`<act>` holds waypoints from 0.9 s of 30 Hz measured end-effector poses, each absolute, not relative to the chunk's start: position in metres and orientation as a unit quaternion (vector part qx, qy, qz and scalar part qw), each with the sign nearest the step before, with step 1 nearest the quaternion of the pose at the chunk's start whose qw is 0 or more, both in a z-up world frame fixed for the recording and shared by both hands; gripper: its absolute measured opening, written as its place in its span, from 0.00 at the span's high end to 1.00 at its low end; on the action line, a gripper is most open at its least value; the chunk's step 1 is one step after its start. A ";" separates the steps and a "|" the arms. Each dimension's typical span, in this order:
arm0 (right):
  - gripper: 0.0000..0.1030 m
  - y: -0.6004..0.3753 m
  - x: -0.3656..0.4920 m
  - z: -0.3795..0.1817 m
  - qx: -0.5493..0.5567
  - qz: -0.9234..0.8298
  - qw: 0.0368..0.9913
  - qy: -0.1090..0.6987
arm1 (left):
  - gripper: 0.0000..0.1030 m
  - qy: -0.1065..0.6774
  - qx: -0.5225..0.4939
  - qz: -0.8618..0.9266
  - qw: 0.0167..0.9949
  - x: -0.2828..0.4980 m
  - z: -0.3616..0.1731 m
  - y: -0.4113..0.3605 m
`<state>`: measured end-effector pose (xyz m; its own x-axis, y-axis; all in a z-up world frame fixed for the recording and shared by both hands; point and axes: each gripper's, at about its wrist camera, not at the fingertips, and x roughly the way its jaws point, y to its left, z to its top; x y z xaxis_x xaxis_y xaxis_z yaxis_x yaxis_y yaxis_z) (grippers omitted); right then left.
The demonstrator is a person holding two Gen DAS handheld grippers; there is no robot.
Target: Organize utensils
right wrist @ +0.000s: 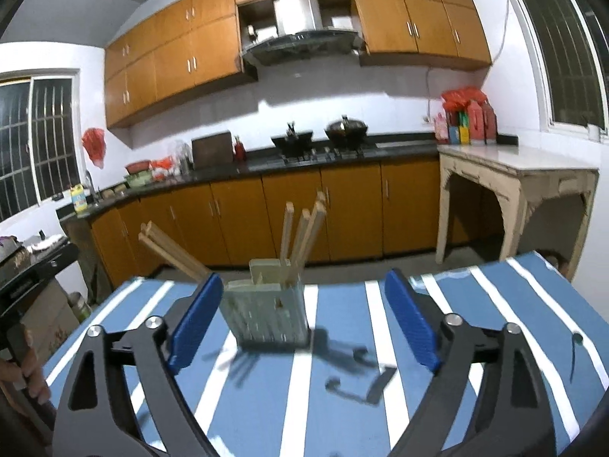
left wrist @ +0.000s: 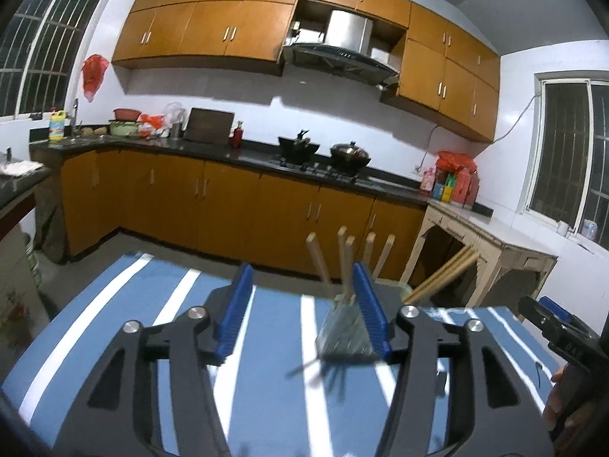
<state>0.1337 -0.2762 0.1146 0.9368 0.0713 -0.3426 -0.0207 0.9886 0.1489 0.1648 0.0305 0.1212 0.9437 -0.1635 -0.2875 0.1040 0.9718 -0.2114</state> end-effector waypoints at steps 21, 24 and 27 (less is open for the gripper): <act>0.02 -0.263 0.048 0.050 0.057 0.003 0.977 0.204 | 0.04 0.167 -0.026 -0.034 0.985 0.049 0.062 0.023; 0.02 -0.256 0.035 0.040 0.045 0.008 0.979 0.200 | 0.04 0.166 -0.015 -0.031 0.985 0.037 0.051 0.019; 0.02 -0.247 0.025 0.029 0.032 0.013 0.980 0.196 | 0.04 0.166 -0.014 -0.027 0.986 0.028 0.043 0.016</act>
